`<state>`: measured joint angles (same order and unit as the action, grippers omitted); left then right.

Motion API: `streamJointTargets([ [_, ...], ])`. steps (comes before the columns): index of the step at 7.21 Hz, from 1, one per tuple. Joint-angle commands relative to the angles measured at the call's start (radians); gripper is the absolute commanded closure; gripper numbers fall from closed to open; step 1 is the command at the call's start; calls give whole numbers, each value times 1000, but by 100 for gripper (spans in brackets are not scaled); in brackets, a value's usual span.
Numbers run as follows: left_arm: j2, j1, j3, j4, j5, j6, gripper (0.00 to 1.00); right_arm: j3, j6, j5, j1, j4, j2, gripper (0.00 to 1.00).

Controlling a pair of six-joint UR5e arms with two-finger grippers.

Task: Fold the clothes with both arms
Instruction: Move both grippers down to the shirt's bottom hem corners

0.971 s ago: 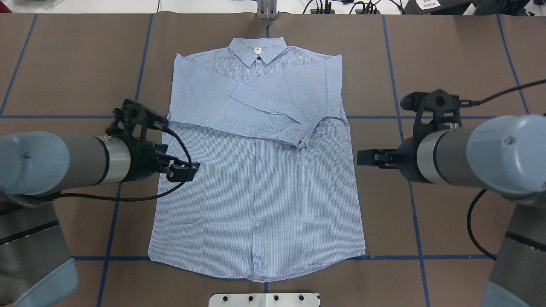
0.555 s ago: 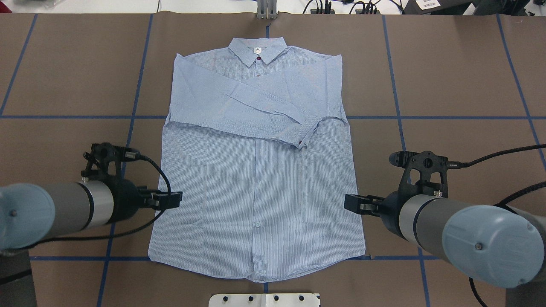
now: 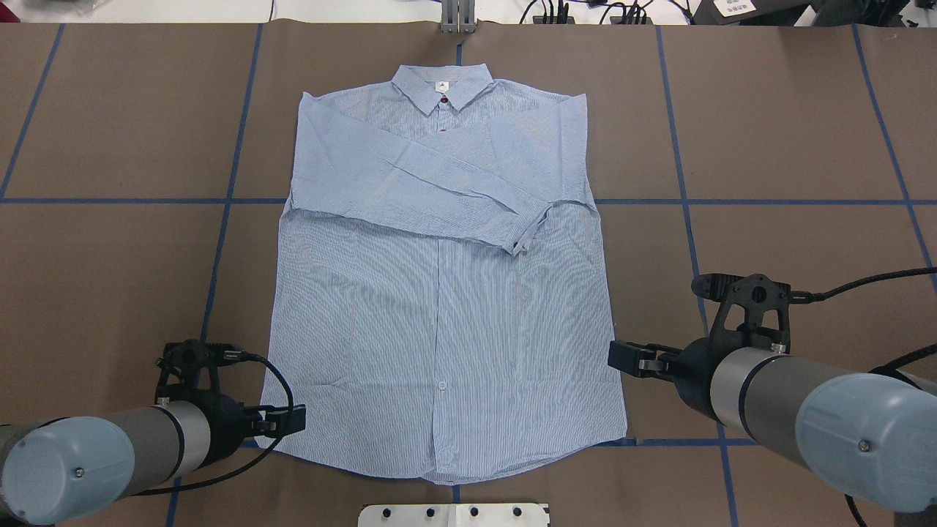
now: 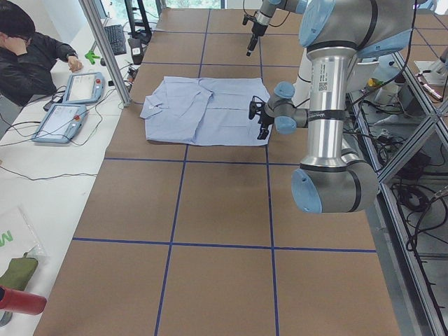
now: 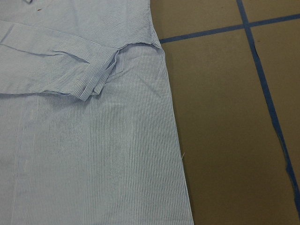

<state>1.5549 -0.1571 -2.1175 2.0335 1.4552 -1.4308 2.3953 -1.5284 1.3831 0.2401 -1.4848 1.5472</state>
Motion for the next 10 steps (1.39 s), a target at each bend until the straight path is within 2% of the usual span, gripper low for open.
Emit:
streamJointTargets([
  [1, 2, 10, 34, 1, -3, -8, 9, -1, -1, -3, -1, 8, 4, 0],
  [3, 5, 10, 45, 1, 2, -34, 28, -1, 1, -3, -1, 8, 4, 0],
  [9, 2, 10, 57, -2, 7, -50, 30, -1, 1, -7, -2, 9, 4, 0],
  [10, 2, 10, 57, -2, 7, -50, 35, -1, 1, -10, -2, 8, 4, 0],
])
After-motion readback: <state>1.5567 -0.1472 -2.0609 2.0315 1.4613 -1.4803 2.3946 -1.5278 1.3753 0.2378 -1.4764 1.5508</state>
